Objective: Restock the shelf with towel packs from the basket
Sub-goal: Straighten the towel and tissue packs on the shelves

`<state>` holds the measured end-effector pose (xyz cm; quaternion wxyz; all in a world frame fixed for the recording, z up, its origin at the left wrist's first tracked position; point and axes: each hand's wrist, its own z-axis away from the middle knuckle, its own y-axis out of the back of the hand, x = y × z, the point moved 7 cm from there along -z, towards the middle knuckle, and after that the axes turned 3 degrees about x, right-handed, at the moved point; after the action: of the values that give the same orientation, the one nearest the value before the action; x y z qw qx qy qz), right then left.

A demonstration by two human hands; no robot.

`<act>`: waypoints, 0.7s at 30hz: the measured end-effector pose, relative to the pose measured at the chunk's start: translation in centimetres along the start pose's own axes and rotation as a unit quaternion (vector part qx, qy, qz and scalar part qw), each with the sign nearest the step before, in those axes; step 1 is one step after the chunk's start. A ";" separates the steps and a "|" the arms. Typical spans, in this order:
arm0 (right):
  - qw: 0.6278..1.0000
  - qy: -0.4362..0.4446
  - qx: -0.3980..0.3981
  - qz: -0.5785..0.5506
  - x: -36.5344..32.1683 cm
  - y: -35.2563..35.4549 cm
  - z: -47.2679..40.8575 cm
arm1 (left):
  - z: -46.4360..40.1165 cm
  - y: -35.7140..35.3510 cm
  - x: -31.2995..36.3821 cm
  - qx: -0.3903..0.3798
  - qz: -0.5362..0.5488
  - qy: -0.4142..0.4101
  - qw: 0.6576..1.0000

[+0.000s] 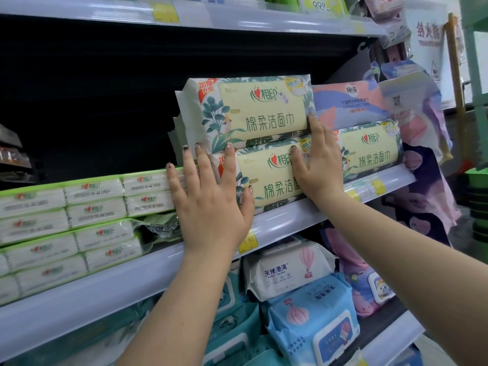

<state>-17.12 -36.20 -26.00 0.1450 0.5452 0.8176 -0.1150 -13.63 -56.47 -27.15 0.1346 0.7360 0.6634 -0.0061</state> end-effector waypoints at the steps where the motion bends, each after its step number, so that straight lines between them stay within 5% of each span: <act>1: 1.000 0.000 0.000 0.000 0.0 0.0 0.0 | 0.0 0.0 0.0 0.000 -0.001 -0.001 1.000; 21: 1.000 -0.007 -0.006 -0.006 0.0 0.1 0.1 | 0.1 -0.2 0.0 -0.003 0.024 0.003 1.000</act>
<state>-17.00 -36.20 -26.11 0.1527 0.5390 0.8203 -0.1148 -13.77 -56.47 -27.23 0.1354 0.7513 0.6459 0.0013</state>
